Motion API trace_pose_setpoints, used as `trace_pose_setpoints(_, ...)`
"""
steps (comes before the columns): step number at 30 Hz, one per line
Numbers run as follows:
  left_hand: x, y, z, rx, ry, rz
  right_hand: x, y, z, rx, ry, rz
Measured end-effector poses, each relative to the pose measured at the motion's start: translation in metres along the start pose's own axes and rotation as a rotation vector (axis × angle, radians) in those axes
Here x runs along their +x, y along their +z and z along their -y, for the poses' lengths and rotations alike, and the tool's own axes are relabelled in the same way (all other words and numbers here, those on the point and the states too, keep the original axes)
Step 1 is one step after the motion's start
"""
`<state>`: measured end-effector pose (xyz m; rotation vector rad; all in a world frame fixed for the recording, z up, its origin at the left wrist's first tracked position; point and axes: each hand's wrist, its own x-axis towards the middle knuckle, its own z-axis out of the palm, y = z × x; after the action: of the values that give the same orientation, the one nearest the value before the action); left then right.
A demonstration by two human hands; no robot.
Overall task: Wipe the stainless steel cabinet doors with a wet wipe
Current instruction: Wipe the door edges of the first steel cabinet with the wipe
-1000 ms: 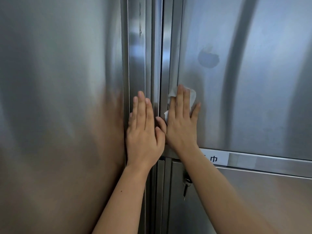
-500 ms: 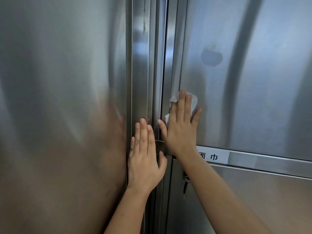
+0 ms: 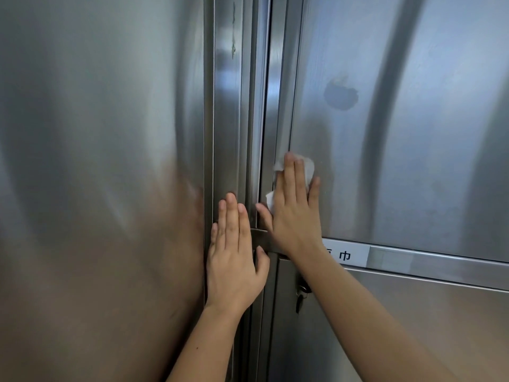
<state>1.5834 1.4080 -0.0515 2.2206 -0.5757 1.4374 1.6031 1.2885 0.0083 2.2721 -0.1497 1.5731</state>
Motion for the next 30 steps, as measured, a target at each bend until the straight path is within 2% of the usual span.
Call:
trace_pose_setpoints(4,0.000,0.001,0.000,-0.007,-0.005,-0.005,0.013,-0.001,0.003,0.078,0.069,-0.010)
trace_pose_setpoints(10,0.002,0.000,-0.002,-0.038,-0.010,-0.010,-0.049,0.008,0.016,-0.100,0.004,0.100)
trace_pose_setpoints(15,0.001,-0.001,-0.001,-0.016,-0.006,0.004,-0.019,0.003,0.008,-0.069,0.017,0.028)
trace_pose_setpoints(19,0.001,-0.001,-0.001,-0.018,-0.011,0.001,0.001,0.001,0.006,0.020,0.067,0.036)
trace_pose_setpoints(25,0.002,-0.002,-0.003,-0.022,-0.011,-0.022,-0.049,0.005,0.012,-0.045,-0.004,0.122)
trace_pose_setpoints(30,0.002,-0.003,-0.004,-0.028,-0.024,-0.019,-0.054,-0.001,0.011,0.011,0.004,0.135)
